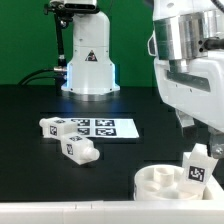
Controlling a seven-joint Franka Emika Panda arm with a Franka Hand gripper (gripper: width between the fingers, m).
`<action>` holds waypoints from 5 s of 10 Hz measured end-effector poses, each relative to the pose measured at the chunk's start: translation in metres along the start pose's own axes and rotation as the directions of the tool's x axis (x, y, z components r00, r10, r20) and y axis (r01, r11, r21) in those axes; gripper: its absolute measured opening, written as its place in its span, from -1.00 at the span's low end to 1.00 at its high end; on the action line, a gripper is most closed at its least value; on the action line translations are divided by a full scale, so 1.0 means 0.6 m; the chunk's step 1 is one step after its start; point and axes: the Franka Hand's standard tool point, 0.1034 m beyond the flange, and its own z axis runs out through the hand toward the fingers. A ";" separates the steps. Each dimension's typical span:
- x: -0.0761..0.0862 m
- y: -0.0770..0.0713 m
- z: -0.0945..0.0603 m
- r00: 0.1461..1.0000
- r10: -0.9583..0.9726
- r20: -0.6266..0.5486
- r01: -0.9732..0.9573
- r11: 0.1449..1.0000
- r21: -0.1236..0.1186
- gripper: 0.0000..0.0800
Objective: Assemble stool
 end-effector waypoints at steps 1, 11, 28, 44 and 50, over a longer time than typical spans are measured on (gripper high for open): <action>0.001 0.000 0.000 0.997 -0.073 0.000 0.073 0.997 0.000 0.62; -0.010 0.012 0.005 -0.039 -0.998 0.053 0.997 -0.043 -0.063 0.62; 0.020 0.036 0.044 -0.343 -0.923 0.173 0.922 -0.366 -0.125 -0.17; 0.016 0.021 0.039 -0.361 -0.909 0.208 0.906 -0.395 -0.153 0.55; 0.010 0.009 0.048 -0.392 -0.895 0.214 0.894 -0.425 -0.144 0.62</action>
Offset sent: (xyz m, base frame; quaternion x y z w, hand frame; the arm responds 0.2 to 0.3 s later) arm 0.0006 0.0298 0.0060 0.0124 -0.0529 -0.5442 0.8372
